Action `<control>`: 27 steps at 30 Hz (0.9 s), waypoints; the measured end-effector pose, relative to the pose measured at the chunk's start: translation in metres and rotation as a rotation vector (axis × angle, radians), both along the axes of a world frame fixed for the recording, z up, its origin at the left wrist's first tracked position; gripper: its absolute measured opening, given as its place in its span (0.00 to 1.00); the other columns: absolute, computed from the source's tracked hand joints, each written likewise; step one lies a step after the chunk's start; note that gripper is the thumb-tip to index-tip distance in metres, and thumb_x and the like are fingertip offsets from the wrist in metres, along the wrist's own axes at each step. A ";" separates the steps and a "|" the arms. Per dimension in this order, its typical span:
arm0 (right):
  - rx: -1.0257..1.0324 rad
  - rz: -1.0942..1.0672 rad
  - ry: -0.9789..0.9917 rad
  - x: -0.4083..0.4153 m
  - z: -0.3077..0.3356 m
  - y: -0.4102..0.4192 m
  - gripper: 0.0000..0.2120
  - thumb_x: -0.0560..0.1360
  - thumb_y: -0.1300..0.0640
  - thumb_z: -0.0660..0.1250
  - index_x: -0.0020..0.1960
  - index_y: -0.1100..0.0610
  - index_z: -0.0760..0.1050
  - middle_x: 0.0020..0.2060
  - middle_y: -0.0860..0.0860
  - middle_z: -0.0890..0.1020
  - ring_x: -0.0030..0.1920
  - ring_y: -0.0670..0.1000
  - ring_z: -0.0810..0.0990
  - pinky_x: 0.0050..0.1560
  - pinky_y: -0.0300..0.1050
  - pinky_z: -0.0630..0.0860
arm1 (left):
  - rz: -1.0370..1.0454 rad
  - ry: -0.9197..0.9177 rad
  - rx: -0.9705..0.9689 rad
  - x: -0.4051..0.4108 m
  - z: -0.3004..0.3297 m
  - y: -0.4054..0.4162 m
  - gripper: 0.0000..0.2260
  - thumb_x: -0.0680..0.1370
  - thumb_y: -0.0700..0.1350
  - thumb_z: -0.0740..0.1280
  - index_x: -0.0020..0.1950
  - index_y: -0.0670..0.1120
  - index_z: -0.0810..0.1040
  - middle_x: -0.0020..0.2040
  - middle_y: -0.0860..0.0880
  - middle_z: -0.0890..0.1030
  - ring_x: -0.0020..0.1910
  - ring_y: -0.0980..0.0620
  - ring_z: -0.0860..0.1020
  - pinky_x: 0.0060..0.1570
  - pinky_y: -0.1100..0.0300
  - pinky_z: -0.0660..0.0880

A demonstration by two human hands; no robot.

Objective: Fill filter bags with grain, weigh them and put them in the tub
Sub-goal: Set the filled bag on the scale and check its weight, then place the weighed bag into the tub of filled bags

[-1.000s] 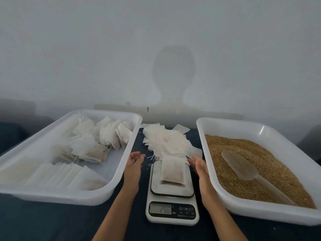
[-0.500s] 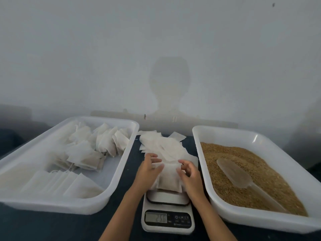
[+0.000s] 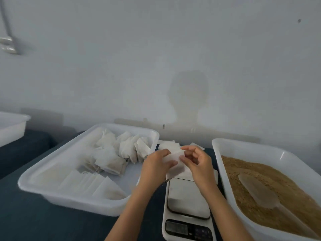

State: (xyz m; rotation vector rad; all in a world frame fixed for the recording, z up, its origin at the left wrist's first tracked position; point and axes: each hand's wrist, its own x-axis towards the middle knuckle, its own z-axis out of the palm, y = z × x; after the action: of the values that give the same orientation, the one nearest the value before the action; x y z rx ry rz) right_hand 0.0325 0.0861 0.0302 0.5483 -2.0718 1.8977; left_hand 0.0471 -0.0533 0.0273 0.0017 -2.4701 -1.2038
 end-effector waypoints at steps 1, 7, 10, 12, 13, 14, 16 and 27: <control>-0.003 0.023 0.010 0.000 0.008 -0.009 0.13 0.71 0.69 0.70 0.46 0.51 0.79 0.36 0.47 0.81 0.37 0.40 0.78 0.41 0.32 0.75 | 0.022 0.030 -0.004 0.006 0.010 -0.008 0.07 0.71 0.46 0.70 0.37 0.49 0.73 0.28 0.54 0.71 0.30 0.55 0.69 0.28 0.65 0.63; 0.219 0.210 0.015 -0.005 0.036 -0.073 0.12 0.73 0.66 0.69 0.44 0.49 0.76 0.37 0.45 0.79 0.38 0.43 0.78 0.43 0.36 0.76 | 0.179 0.003 -0.165 0.036 0.039 -0.080 0.12 0.73 0.47 0.69 0.33 0.54 0.69 0.30 0.55 0.71 0.33 0.54 0.71 0.32 0.62 0.63; 0.470 0.251 0.018 -0.004 0.032 -0.101 0.09 0.74 0.66 0.67 0.47 0.52 0.75 0.38 0.46 0.78 0.38 0.47 0.78 0.44 0.41 0.76 | 0.244 -0.164 -0.158 0.042 0.027 -0.118 0.05 0.74 0.46 0.69 0.39 0.49 0.75 0.34 0.52 0.74 0.39 0.47 0.76 0.31 0.60 0.66; 0.631 0.277 0.020 -0.002 0.029 -0.114 0.09 0.75 0.68 0.62 0.48 0.54 0.74 0.40 0.49 0.79 0.40 0.48 0.78 0.48 0.45 0.77 | 0.239 -0.332 -0.127 0.044 0.015 -0.135 0.08 0.76 0.45 0.68 0.53 0.44 0.76 0.46 0.48 0.77 0.44 0.47 0.76 0.30 0.63 0.72; 0.710 0.316 0.013 0.000 0.027 -0.119 0.11 0.74 0.69 0.59 0.47 0.55 0.74 0.41 0.51 0.80 0.42 0.50 0.79 0.51 0.46 0.77 | 0.226 -0.439 -0.152 0.043 0.008 -0.140 0.13 0.77 0.46 0.67 0.59 0.43 0.73 0.52 0.46 0.76 0.47 0.48 0.76 0.33 0.63 0.74; 0.803 0.366 0.003 0.002 0.026 -0.124 0.12 0.74 0.71 0.57 0.46 0.56 0.75 0.42 0.52 0.81 0.44 0.51 0.80 0.52 0.48 0.77 | 0.207 -0.526 -0.182 0.043 0.001 -0.143 0.16 0.78 0.46 0.65 0.63 0.43 0.71 0.53 0.47 0.76 0.48 0.49 0.77 0.38 0.62 0.76; 1.017 0.464 -0.019 0.005 0.023 -0.132 0.12 0.73 0.71 0.58 0.46 0.60 0.78 0.44 0.54 0.83 0.47 0.52 0.81 0.54 0.48 0.78 | 0.172 -0.637 -0.186 0.041 -0.009 -0.143 0.14 0.79 0.46 0.62 0.63 0.45 0.70 0.44 0.50 0.78 0.40 0.53 0.80 0.40 0.60 0.79; 1.572 0.637 -0.299 0.005 -0.012 -0.176 0.15 0.79 0.62 0.55 0.63 0.66 0.71 0.58 0.63 0.77 0.57 0.60 0.77 0.54 0.50 0.73 | -0.076 -0.804 -0.289 0.041 -0.013 -0.144 0.07 0.73 0.46 0.68 0.50 0.46 0.79 0.37 0.55 0.78 0.35 0.57 0.76 0.33 0.67 0.71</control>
State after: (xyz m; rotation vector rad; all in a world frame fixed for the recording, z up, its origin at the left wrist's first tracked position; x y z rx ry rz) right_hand 0.0376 -0.0896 0.0181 1.3388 -3.5472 -0.0173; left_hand 0.0879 -0.1970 0.0146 0.3850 -3.3451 -0.9782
